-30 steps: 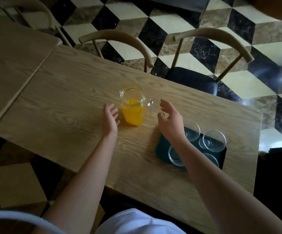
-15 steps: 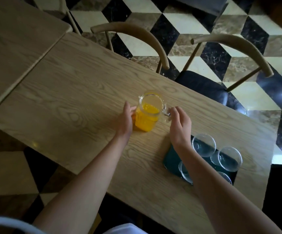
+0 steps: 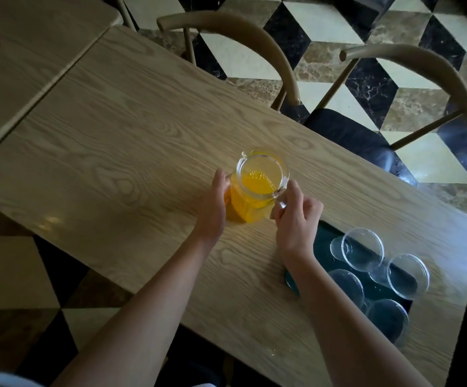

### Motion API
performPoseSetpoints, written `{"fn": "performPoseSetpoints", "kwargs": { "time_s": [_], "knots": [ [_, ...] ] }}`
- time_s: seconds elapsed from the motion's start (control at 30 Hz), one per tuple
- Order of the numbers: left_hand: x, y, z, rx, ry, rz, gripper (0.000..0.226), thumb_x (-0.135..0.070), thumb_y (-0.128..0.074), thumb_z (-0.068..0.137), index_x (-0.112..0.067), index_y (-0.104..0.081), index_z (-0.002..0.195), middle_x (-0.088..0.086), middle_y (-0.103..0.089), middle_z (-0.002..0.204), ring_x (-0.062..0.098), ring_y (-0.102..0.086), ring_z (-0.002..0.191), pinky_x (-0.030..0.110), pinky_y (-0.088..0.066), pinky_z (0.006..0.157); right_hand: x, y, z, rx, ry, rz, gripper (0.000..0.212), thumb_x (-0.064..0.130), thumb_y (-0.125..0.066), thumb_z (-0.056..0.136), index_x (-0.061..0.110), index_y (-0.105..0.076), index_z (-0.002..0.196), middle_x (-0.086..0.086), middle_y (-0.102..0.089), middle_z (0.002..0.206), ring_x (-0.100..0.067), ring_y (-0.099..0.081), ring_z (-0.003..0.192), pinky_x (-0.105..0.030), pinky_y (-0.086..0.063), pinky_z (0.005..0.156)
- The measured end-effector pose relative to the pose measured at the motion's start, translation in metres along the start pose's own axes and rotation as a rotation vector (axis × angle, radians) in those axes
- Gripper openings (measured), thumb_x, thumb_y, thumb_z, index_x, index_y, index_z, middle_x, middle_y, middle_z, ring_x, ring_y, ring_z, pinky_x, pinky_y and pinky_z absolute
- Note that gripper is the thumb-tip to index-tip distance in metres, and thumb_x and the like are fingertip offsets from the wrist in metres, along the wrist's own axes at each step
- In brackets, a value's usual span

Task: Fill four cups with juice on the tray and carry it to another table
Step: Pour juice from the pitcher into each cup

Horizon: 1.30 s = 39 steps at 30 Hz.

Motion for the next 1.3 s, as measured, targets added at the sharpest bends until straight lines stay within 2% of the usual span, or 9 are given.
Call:
{"fn": "performPoseSetpoints", "kwargs": {
  "time_s": [0.3,0.37,0.53,0.7,0.8,0.9,1.1,1.17,1.3],
  "knots": [
    [-0.018,0.006,-0.007,0.086,-0.025,0.009,0.097,-0.082,-0.019,0.083,-0.018,-0.047,0.150,0.000,-0.057,0.147,0.004,-0.051,0.134,0.025,-0.038,0.111,0.002,-0.006,0.005,-0.047,-0.032,0.146,0.056,0.006,-0.050,0.092,0.022,-0.027,0.044,0.010,-0.025,0.044,-0.014,-0.019,0.047,-0.025,-0.019,0.049],
    [-0.018,0.006,-0.009,0.121,-0.035,0.034,0.092,-0.080,-0.017,0.087,-0.021,-0.048,0.150,-0.003,-0.059,0.144,0.001,-0.054,0.130,0.019,-0.042,0.104,0.006,-0.004,0.000,-0.073,-0.032,0.146,0.049,0.006,-0.049,0.089,0.011,-0.027,0.046,0.000,-0.023,0.045,-0.015,-0.019,0.048,-0.025,-0.020,0.049],
    [-0.022,0.005,-0.025,0.171,-0.050,0.055,0.103,-0.096,-0.024,0.075,-0.027,-0.048,0.149,-0.002,-0.055,0.149,0.012,-0.048,0.139,0.046,-0.031,0.120,0.029,0.011,-0.013,-0.098,0.003,0.152,0.048,0.009,-0.046,0.090,-0.003,-0.032,0.046,-0.027,-0.015,0.052,-0.030,-0.016,0.049,-0.031,-0.019,0.048],
    [-0.044,-0.014,-0.070,0.252,-0.128,0.074,0.100,-0.091,-0.019,0.079,-0.026,-0.045,0.151,-0.006,-0.051,0.152,0.009,-0.045,0.140,0.043,-0.030,0.121,0.059,0.036,-0.029,-0.055,0.055,0.219,0.048,0.021,-0.050,0.090,0.022,-0.041,0.043,0.001,-0.031,0.043,-0.019,-0.025,0.042,-0.038,-0.019,0.048],
    [-0.057,-0.033,-0.100,0.307,-0.191,0.090,0.089,-0.081,-0.014,0.087,-0.027,-0.044,0.152,-0.008,-0.052,0.151,0.006,-0.046,0.139,0.041,-0.031,0.121,0.075,0.065,-0.047,-0.090,0.151,0.162,0.055,0.007,-0.045,0.099,0.022,-0.048,0.046,0.011,-0.042,0.044,-0.007,-0.036,0.040,-0.026,-0.029,0.044],
    [-0.064,-0.056,-0.127,0.369,-0.236,0.085,0.086,-0.076,-0.016,0.087,-0.025,-0.047,0.149,-0.006,-0.054,0.149,0.005,-0.048,0.137,0.042,-0.033,0.120,0.078,0.100,-0.068,-0.159,0.140,0.019,0.043,-0.010,-0.046,0.097,0.022,-0.066,0.076,0.033,-0.059,0.067,0.012,-0.054,0.059,-0.005,-0.040,0.057],
    [-0.070,-0.109,-0.180,0.528,-0.323,0.035,0.085,-0.076,-0.022,0.091,-0.019,-0.049,0.148,-0.002,-0.058,0.146,0.013,-0.052,0.136,0.042,-0.039,0.116,0.112,0.156,-0.115,-0.073,0.160,0.123,0.023,-0.006,-0.049,0.091,0.006,-0.056,0.073,0.015,-0.054,0.068,0.001,-0.047,0.055,-0.014,-0.038,0.051],
    [-0.064,-0.129,-0.193,0.560,-0.313,0.057,0.078,-0.068,-0.020,0.092,-0.021,-0.050,0.147,-0.004,-0.058,0.145,0.013,-0.052,0.136,0.044,-0.038,0.115,0.125,0.178,-0.131,-0.160,0.285,0.149,0.040,0.004,-0.045,0.096,0.000,-0.040,0.056,0.003,-0.044,0.048,-0.012,-0.036,0.040,-0.027,-0.029,0.042],
    [-0.044,-0.165,-0.209,0.571,-0.170,0.008,0.072,-0.073,-0.039,0.080,-0.026,-0.062,0.130,-0.006,-0.068,0.130,0.013,-0.061,0.124,0.040,-0.043,0.112,0.140,0.213,-0.158,-0.209,0.345,0.094,0.050,0.008,-0.047,0.099,0.019,-0.050,0.051,0.007,-0.045,0.043,-0.017,-0.035,0.037,-0.028,-0.030,0.044]
  ]
}}
Point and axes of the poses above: each hand's wrist, its own z-axis towards the middle knuckle, its own y-axis out of the back of the hand, x = y × z, the point moved 7 cm from there along z, towards the middle knuckle
